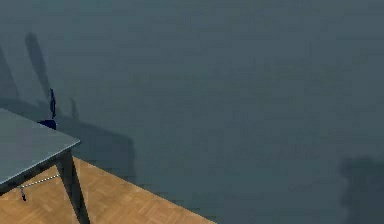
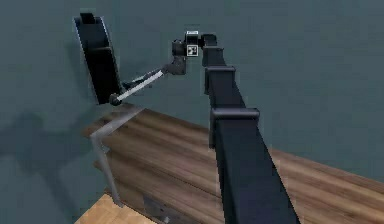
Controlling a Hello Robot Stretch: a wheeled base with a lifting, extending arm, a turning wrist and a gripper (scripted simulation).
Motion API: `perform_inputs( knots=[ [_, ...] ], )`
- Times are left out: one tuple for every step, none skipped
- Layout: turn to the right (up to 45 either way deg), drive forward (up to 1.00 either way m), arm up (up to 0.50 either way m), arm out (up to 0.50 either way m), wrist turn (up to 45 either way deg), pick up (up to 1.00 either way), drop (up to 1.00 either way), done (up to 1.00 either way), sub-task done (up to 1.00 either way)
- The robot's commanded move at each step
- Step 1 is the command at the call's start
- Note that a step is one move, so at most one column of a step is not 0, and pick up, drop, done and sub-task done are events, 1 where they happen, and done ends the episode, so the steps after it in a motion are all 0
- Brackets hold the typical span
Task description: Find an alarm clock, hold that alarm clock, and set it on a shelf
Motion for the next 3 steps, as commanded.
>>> perform_inputs(
  knots=[
    [0.0, 0.0, 0.0, 0.0, 45.0, 0.0, 0.0, 0.0, 0.0],
    [0.0, 0.0, 0.0, 0.0, 45.0, 0.0, 0.0, 0.0, 0.0],
    [0.0, 0.0, 0.0, 0.0, 39.0, 0.0, 0.0, 0.0, 0.0]
  ],
)
